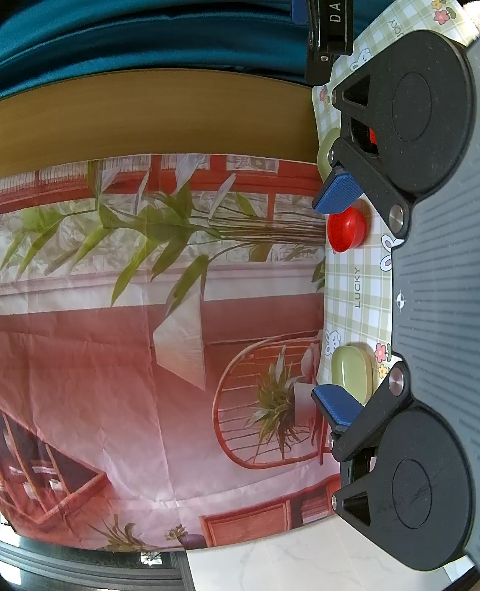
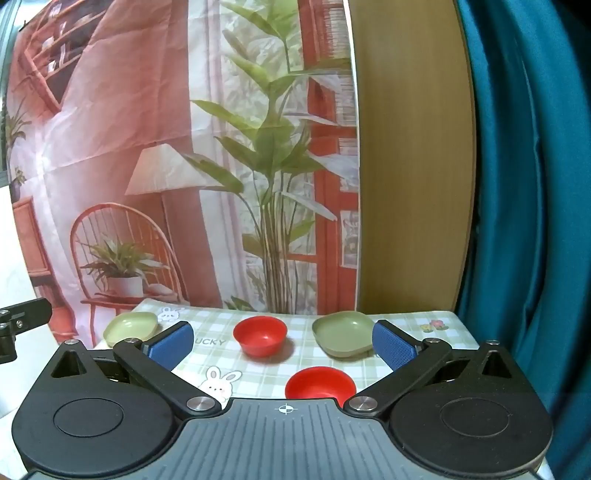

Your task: Organize plates and bowls

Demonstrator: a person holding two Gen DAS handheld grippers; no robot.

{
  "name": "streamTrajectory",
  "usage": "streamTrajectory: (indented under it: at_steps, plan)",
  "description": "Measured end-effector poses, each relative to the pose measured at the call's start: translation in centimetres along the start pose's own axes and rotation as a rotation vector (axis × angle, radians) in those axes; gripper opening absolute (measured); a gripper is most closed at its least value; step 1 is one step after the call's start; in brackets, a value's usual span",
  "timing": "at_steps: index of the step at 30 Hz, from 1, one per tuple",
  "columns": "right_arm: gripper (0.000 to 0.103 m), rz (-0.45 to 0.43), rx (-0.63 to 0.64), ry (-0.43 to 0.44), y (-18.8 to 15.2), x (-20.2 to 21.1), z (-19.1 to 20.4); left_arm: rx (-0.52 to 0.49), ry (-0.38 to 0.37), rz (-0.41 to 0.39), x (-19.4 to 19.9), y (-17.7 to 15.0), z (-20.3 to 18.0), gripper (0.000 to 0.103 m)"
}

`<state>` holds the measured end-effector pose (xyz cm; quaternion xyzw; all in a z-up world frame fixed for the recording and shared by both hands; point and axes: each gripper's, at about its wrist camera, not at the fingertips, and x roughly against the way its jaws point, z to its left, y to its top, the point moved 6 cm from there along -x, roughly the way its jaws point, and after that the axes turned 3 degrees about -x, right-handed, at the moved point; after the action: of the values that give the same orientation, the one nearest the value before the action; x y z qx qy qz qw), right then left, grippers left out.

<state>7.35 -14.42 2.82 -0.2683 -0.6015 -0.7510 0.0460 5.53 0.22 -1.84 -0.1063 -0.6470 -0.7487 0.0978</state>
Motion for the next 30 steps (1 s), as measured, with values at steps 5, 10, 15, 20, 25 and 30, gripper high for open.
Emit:
streamTrajectory:
  at_steps: [5,10,15,20,25,30]
  plan:
    - [0.103,-0.001,-0.001,0.001,-0.06,-0.03,-0.01,0.006,0.003,-0.001,-0.01,0.15,0.15,0.1]
    - [0.103,-0.002,-0.002,0.001,-0.06,-0.06,-0.02,0.006,0.003,0.0,0.01,0.15,0.16,0.1]
    - [0.103,-0.002,-0.003,0.001,-0.03,-0.02,-0.03,0.006,0.004,-0.001,-0.03,0.13,0.15,0.1]
    - [0.103,-0.003,-0.004,0.001,-0.08,-0.04,-0.04,0.008,0.005,-0.001,0.04,0.14,0.14,0.1]
    - [0.103,-0.003,-0.004,0.001,-0.07,-0.01,-0.04,0.009,0.005,-0.001,0.06,0.17,0.14,0.1]
    - [0.103,-0.004,-0.004,0.001,-0.07,0.04,-0.07,0.011,0.005,-0.001,0.1,0.16,0.13,0.1]
